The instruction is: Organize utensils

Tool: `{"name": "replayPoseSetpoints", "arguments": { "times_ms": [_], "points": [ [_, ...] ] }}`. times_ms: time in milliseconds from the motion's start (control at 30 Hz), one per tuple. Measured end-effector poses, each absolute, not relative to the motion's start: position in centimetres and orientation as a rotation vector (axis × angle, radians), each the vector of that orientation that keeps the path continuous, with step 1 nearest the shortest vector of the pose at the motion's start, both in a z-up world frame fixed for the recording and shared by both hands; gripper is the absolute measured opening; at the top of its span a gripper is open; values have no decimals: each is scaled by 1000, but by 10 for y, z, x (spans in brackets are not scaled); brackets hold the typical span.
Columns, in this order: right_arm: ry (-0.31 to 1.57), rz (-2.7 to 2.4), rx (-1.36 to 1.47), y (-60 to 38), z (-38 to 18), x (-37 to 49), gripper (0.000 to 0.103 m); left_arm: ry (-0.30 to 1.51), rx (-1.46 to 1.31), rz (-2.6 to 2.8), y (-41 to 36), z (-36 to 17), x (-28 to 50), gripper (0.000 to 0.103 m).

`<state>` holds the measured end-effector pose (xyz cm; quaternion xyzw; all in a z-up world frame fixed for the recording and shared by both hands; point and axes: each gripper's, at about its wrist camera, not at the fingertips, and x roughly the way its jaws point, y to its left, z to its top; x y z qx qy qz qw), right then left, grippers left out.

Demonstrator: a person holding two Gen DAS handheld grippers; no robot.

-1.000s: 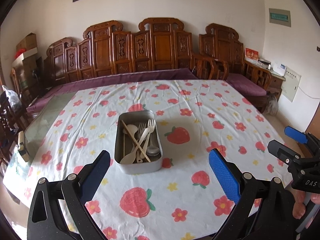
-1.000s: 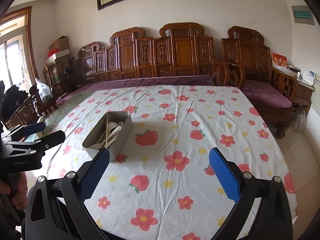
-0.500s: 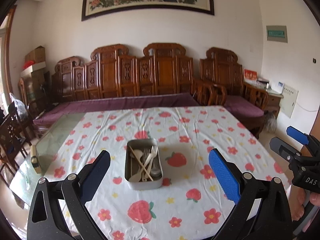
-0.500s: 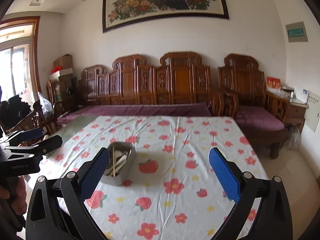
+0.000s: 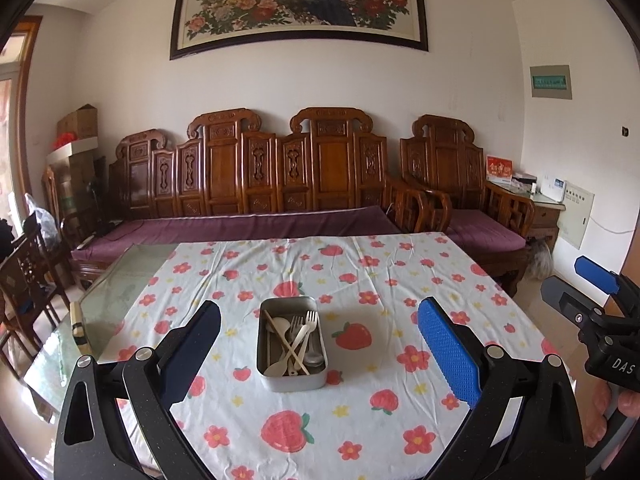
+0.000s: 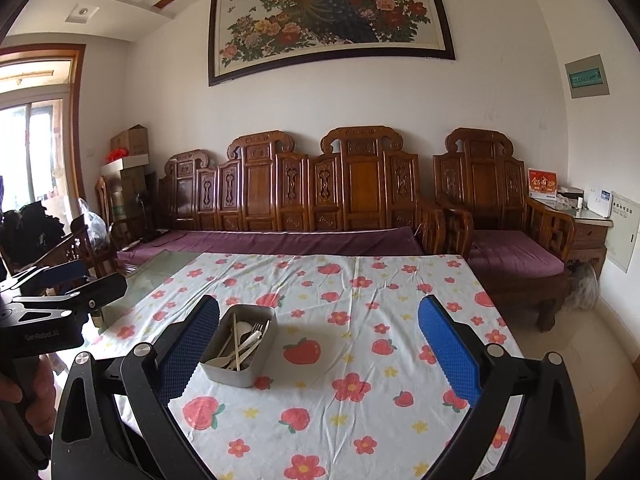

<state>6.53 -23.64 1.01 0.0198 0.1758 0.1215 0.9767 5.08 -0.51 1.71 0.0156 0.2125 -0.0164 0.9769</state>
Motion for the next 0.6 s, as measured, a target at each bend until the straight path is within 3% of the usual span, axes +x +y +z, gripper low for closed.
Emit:
{"name": "replayPoseSetpoints", "arguments": {
  "times_ms": [600],
  "points": [
    [359, 244, 45, -236, 6, 66, 100, 431, 28, -33, -2, 14, 50, 95]
  ]
}}
